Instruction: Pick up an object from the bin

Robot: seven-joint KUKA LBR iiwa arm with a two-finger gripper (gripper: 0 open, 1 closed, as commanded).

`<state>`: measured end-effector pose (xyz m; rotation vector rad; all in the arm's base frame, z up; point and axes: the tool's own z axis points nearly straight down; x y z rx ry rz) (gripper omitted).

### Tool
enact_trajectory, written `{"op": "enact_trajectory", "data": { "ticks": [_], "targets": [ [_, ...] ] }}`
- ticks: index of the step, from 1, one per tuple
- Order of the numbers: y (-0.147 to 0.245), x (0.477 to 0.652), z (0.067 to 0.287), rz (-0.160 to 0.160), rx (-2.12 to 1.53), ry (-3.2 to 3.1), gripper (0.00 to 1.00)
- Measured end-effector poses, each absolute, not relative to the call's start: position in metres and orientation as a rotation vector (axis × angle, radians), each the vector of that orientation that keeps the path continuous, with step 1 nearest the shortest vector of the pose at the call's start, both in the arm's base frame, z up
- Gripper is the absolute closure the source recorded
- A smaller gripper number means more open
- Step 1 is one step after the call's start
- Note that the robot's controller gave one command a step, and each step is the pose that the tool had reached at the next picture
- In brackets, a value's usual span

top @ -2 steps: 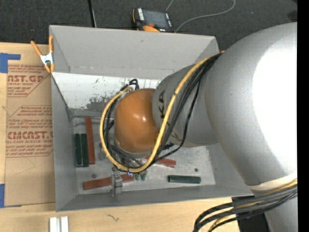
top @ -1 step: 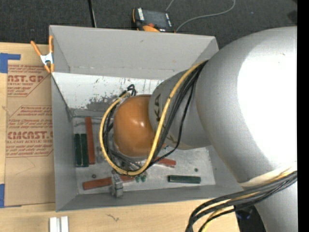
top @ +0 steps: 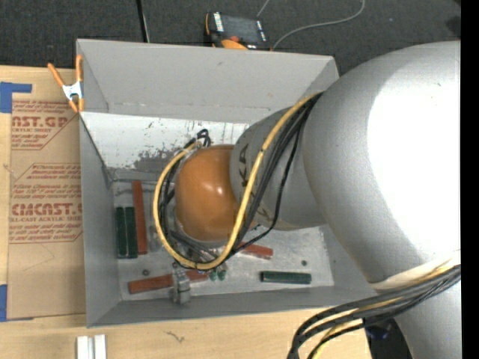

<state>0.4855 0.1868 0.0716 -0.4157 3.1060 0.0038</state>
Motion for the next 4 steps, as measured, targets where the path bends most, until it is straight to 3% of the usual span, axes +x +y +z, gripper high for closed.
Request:
{"op": "enact_trajectory", "data": {
  "ticks": [1, 2, 3, 4],
  "targets": [
    [0.186, 0.484, 0.071, 0.002, -0.417, 3.113, 1.00],
    [0.187, 0.484, 0.113, 0.002, -0.417, 3.110, 1.00],
    [0.187, 0.484, 0.122, 0.002, -0.417, 3.112, 1.00],
    [0.188, 0.485, 0.170, 0.002, -0.416, 3.108, 1.00]
  ]
}}
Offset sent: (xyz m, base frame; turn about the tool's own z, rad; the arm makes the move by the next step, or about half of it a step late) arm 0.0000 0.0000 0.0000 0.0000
